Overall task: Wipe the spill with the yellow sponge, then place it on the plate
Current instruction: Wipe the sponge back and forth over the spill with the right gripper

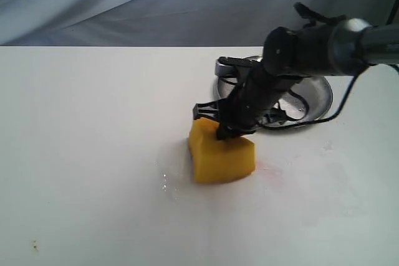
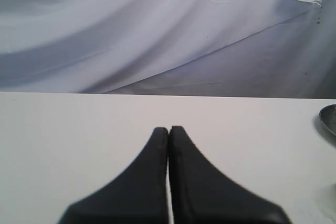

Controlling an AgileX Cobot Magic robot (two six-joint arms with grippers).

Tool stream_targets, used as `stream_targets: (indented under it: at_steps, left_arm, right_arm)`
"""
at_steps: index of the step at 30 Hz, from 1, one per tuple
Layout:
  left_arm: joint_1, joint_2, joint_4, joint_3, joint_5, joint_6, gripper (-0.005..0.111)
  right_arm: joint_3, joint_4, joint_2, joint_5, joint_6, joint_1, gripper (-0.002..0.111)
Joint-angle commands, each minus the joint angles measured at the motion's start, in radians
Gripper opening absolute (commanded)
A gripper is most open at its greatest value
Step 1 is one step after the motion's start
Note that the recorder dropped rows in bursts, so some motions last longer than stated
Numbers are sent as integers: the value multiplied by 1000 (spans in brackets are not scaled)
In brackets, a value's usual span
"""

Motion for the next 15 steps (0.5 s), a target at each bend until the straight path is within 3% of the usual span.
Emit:
stream_targets:
  at_steps: [1, 6, 15]
  left_arm:
    - [-1, -2, 1, 4, -4, -3, 1]
    - [-1, -2, 1, 4, -4, -3, 1]
    - [-1, -2, 1, 4, -4, -3, 1]
  right_arm:
    - [-138, 28, 117, 41, 2, 97, 0]
    - [-245, 48, 175, 87, 5, 202, 0]
    - [-244, 5, 150, 189, -5, 310, 0]
